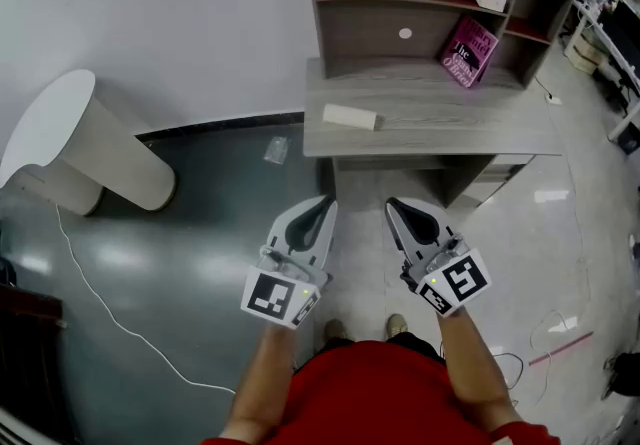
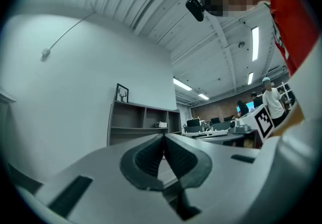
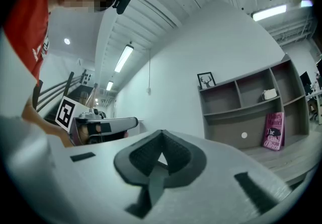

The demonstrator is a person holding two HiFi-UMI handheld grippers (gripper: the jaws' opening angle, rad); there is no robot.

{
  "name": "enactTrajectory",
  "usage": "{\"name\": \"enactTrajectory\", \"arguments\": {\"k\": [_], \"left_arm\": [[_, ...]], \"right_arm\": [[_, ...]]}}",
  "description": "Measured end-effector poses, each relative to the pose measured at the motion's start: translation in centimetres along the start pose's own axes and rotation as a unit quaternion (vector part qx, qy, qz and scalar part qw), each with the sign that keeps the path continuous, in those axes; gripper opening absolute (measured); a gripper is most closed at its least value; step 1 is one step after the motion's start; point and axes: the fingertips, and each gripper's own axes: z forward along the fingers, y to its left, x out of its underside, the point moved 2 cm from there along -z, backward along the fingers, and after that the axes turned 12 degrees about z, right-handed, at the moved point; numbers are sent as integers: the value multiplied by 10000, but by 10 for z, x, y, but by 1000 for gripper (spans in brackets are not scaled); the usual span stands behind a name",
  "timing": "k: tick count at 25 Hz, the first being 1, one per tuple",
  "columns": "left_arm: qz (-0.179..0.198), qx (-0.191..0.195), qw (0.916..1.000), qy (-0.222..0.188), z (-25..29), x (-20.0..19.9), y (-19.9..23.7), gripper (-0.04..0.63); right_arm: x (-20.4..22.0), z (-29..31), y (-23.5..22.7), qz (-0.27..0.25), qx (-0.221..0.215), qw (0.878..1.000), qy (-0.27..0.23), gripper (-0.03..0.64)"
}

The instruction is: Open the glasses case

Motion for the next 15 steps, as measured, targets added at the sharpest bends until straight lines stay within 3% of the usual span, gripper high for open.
{"name": "enactTrajectory", "arguments": {"k": [9, 15], "left_arm": [[-53, 88, 9999, -4, -16, 22, 47, 9], [-115, 168, 9997, 98, 1, 42, 72, 9]], "right_arm": [[15, 36, 20, -176, 224, 9996, 92, 3], [18, 56, -2, -248, 402, 9987, 210, 3]]}}
